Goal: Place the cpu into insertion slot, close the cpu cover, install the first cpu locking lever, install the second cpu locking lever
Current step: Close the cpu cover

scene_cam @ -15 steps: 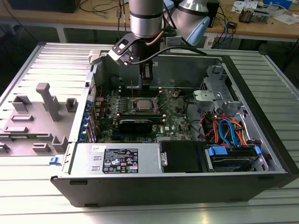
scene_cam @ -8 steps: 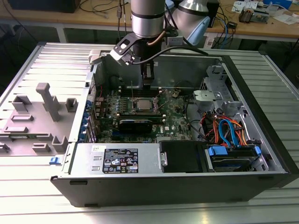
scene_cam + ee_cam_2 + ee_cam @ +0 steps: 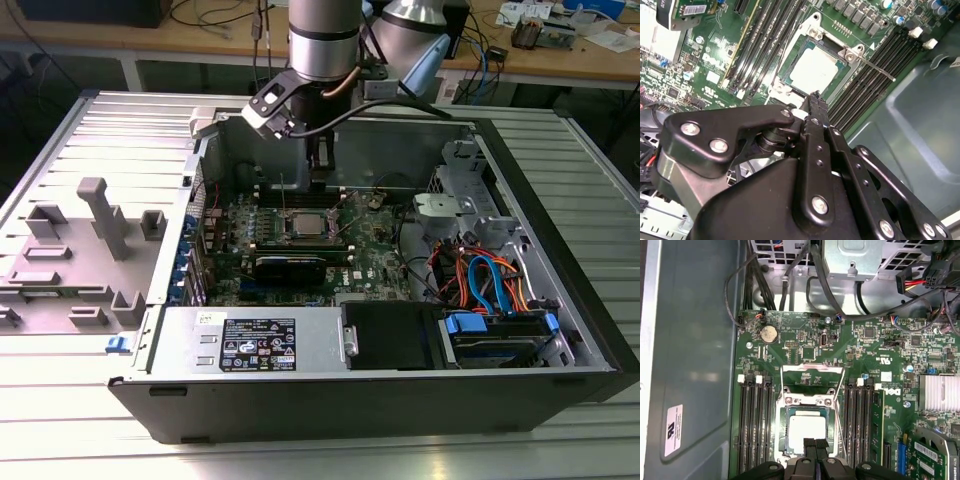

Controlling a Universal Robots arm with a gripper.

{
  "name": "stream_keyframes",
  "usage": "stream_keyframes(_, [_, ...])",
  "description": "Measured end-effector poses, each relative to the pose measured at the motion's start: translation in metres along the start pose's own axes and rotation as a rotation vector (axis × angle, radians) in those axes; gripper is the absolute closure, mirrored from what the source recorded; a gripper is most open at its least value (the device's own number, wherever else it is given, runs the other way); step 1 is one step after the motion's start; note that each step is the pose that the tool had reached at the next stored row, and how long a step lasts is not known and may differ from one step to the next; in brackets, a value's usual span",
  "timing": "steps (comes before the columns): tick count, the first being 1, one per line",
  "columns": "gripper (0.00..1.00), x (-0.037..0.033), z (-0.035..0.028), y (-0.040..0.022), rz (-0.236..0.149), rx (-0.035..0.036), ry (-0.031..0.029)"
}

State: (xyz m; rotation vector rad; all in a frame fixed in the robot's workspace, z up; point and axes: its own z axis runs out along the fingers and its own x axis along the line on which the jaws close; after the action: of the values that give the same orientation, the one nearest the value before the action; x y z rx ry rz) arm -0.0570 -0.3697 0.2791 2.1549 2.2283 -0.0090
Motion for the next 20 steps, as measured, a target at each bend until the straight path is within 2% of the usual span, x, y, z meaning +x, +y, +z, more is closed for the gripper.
stream_keyframes(1, [0.89,0.0,0.0003,0.0017,0.015,0.0017,-0.0003])
stream_keyframes(6, [0.89,0.0,0.0008,0.004,0.034,0.0042,-0.0011])
stream_keyframes(20, [0.89,-0.0001,0.0011,0.0064,0.036,0.0043,-0.0011])
